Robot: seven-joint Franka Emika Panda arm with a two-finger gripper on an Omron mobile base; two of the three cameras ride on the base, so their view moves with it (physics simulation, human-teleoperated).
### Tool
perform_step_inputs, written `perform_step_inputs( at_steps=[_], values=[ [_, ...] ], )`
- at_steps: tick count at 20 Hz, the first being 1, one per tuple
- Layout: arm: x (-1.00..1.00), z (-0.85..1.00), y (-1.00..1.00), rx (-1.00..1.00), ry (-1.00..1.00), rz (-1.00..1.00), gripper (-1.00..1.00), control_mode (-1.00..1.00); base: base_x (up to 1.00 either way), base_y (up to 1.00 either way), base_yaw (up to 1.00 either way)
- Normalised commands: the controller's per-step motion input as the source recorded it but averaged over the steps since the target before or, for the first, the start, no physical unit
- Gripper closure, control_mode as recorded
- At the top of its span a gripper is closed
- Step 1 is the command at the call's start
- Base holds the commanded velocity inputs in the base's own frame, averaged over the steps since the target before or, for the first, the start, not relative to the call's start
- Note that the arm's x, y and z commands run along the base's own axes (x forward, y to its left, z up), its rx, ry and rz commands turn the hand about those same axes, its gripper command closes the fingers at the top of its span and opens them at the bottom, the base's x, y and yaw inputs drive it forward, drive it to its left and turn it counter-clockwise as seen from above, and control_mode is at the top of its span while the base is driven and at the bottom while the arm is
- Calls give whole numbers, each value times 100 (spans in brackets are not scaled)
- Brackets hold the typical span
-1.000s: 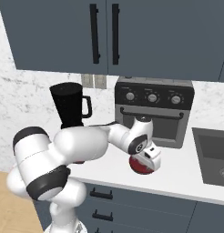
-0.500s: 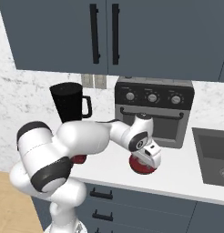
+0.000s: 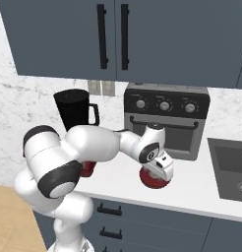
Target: Close the lid blender by securely placing the lid on top.
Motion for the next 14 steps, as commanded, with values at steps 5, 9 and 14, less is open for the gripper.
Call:
perform_step_inputs(
  at_steps=[5,9,14],
  values=[
    [0,-21,0,0,0,1,-100,-100,0,0,0],
    [5,-12,0,0,0,1,-100,-100,0,0,0],
    [7,-1,0,0,0,0,-100,-100,0,0,0]
  ],
)
